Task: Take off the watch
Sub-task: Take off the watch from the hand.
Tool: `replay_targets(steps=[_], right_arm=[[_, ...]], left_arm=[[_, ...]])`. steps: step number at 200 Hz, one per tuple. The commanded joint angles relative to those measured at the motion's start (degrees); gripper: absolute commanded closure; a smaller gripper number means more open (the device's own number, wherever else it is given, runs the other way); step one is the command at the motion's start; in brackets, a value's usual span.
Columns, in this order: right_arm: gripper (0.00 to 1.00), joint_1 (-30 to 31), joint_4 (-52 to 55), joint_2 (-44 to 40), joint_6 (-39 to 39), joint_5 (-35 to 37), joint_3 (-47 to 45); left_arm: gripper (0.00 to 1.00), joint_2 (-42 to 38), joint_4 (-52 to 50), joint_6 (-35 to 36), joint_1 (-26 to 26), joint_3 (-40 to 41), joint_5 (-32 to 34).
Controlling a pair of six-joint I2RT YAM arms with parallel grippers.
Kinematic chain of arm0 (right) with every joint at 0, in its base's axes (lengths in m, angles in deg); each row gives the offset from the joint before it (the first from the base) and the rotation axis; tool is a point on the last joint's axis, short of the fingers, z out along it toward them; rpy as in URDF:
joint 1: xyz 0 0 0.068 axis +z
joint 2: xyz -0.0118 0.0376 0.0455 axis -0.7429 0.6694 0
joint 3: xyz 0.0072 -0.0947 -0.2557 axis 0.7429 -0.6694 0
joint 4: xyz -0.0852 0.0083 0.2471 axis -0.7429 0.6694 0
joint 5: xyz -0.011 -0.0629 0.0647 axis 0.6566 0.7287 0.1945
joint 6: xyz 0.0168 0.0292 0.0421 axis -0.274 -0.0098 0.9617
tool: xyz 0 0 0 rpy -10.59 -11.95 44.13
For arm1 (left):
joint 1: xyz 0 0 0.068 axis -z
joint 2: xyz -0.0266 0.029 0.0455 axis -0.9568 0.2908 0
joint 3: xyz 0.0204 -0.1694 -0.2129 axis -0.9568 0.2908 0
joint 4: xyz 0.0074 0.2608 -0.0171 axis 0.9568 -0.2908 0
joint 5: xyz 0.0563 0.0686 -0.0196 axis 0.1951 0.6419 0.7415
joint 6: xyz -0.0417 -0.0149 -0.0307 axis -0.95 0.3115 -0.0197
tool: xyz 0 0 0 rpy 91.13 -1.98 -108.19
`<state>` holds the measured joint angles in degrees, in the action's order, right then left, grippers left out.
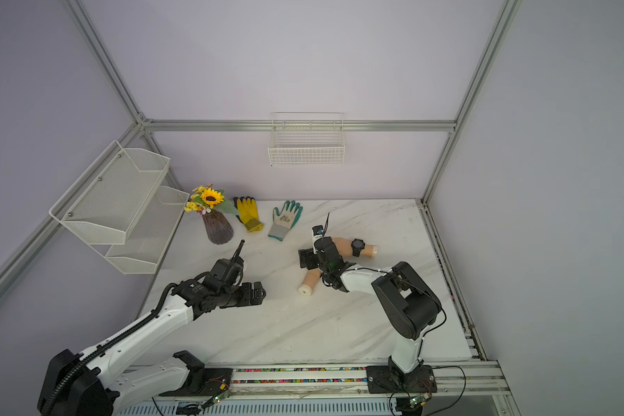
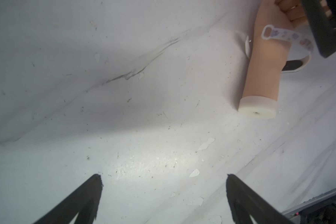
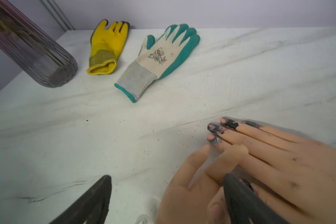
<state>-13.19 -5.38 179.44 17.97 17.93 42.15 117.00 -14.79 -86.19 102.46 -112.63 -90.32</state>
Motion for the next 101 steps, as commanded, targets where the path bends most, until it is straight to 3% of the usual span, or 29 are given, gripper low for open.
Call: replay_targets(steps=[1,40,80,101], right_arm=[[0.08,0.21,10.03,0.77,1.43,-1.48,2.08],[0.09,0.28,14.39,-2.35,2.71,-3.0,1.57],[0.08,0.46,11.33,-14.44,4.42,-5.56,-4.4],[0.08,0.43,12.59,-16.42,4.89,-4.01,-4.97]], left_arm=[[0.0,0.97,0.36,-0.5,-0.63,0.45,-1.15],[0.0,3.92,2.9,-0.32,-1.02,1.09,-2.49],[0.0,5.03,5.01,-0.72,-1.05,1.84,-3.7],[0.0,5.19,6.06,-1.07,-1.02,2.52,-4.39]])
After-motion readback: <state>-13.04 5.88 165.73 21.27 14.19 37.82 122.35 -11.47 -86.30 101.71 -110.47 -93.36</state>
